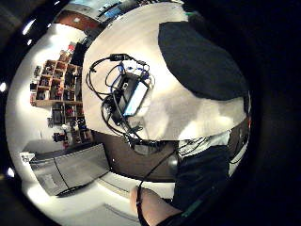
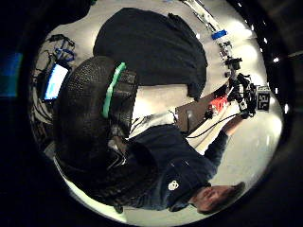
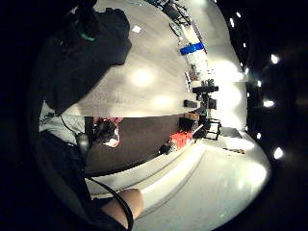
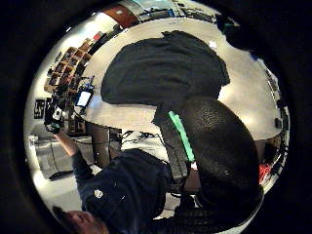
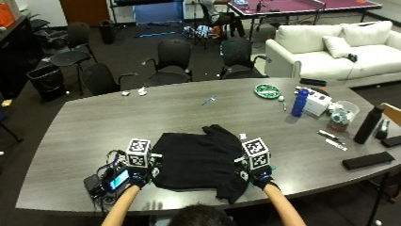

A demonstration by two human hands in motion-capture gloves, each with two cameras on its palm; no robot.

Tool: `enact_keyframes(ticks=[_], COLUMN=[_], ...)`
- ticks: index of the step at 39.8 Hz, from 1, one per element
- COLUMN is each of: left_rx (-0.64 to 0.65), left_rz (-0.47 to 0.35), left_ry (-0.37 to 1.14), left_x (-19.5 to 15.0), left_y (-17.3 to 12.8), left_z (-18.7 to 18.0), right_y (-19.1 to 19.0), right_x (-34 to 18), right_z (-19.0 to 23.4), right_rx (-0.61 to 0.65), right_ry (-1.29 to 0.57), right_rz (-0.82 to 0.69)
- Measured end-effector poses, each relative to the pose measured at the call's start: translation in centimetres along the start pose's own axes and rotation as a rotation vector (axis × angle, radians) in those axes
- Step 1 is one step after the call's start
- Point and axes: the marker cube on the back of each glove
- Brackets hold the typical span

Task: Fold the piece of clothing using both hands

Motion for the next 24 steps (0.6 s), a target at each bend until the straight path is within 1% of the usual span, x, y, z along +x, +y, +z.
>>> enact_keyframes(ticks=[5,9,12,18,24], left_rx=[-0.001,-0.011,-0.016,-0.039,-0.064], left_rz=[-0.007,-0.005,0.009,0.064,0.075], left_ry=[-0.013,-0.009,0.013,0.082,0.075], left_x=[-0.2,-0.4,-0.5,-0.5,-0.6], left_y=[-0.2,-0.4,-0.4,0.1,0.7], left_z=[-0.2,-0.1,-0.1,-0.8,-1.3], right_y=[-0.1,0.4,0.6,0.9,1.1], right_x=[0.0,-0.2,-0.1,0.3,0.9], right_z=[0.1,-0.7,-1.2,-2.0,-2.1], right_rx=[-0.013,-0.014,-0.020,-0.049,-0.097], right_ry=[0.014,0.006,-0.013,-0.077,-0.082], right_rz=[-0.004,-0.017,-0.034,-0.064,-0.071])
